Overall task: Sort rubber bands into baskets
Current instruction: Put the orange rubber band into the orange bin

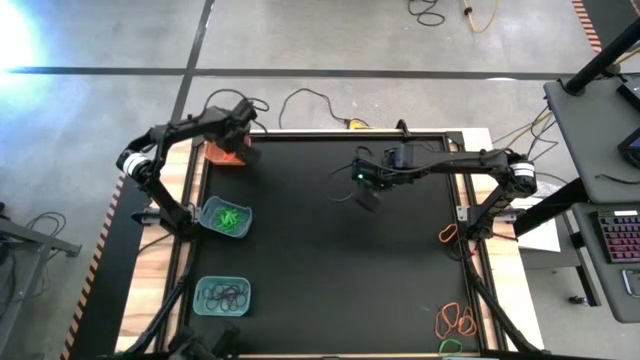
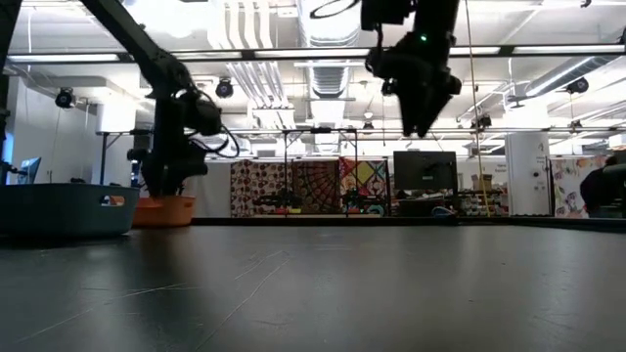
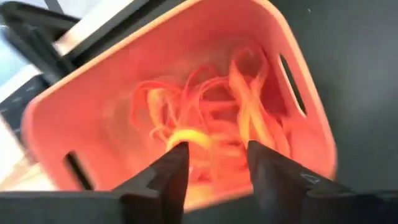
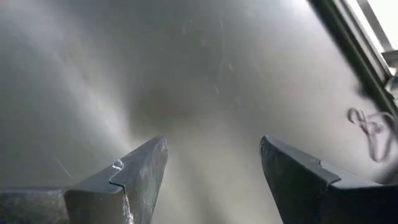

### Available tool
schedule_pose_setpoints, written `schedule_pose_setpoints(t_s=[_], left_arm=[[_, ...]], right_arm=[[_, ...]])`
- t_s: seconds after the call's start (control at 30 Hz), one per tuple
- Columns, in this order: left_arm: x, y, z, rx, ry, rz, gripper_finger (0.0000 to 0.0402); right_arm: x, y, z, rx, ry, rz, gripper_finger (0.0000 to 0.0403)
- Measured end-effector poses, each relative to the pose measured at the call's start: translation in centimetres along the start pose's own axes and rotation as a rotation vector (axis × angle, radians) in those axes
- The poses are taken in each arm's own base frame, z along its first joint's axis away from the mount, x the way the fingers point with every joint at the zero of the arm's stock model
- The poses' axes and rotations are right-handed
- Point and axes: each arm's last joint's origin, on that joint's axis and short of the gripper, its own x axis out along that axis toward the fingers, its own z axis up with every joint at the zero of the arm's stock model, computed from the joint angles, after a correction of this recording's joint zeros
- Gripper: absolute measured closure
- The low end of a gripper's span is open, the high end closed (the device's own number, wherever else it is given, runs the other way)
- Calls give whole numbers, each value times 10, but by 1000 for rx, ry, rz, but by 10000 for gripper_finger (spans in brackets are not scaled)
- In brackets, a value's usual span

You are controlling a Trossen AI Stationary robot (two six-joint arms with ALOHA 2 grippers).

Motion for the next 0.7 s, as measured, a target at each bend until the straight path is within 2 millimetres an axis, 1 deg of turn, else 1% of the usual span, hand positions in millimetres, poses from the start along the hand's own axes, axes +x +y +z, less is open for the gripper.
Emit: schedule_pose_setpoints(t_s=[0.1, 0.27, 0.37, 0.43, 0.5, 0.57, 0.63, 0.7], left_arm=[[-20, 4, 7, 6, 21, 0, 225], [-47, 10, 16, -15, 27, -7, 188], [-64, 9, 15, -30, 37, -84, 178], [-79, 5, 14, -50, -3, -161, 176], [-94, -4, 10, -47, -47, -255, 177], [-108, -18, 7, -19, -119, -342, 180], [-122, -36, 0, 13, -196, -392, 183], [-135, -57, -7, 58, -283, -446, 185]], right_arm=[[5, -1, -8, -82, 65, -10, 154], [16, -3, -21, -139, 176, -5, 154], [22, -2, -34, -156, 247, 14, 154], [23, 1, -45, -186, 267, 21, 154], [25, 5, -59, -221, 285, 25, 154], [31, 8, -73, -266, 335, 52, 154], [38, 10, -88, -289, 398, 83, 154], [44, 10, -102, -270, 471, 102, 154]])
